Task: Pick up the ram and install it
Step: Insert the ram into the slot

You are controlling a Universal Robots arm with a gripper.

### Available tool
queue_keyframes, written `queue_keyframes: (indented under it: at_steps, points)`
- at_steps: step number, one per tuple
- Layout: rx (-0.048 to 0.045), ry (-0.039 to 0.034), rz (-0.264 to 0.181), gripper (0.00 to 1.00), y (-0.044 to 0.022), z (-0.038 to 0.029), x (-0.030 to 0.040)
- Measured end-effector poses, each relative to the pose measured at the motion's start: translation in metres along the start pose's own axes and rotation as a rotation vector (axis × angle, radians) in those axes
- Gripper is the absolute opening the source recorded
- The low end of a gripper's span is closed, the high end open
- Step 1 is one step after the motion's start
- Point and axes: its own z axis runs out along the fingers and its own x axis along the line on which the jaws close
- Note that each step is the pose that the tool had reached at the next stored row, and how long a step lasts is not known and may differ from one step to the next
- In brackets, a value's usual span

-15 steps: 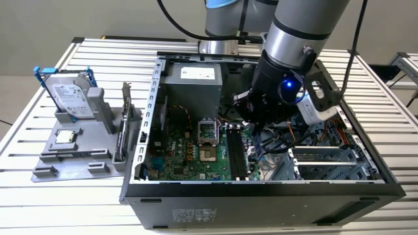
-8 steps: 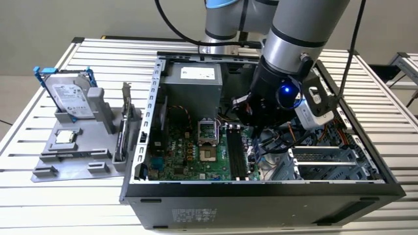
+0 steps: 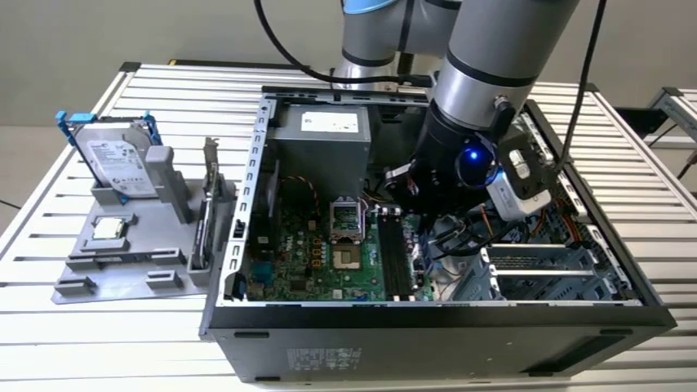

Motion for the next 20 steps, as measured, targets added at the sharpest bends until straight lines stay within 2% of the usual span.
queue_keyframes:
  at_steps: [5,12,20]
  points:
    - [-0.0001,-0.0068,0.0,0.0,0.0001,0.0061,0.0023]
    - [-0.0003,-0.0176,0.0,0.0,0.0005,0.0181,0.0033]
    - [-0.0007,-0.0178,0.0,0.0,0.0007,0.0194,0.0034]
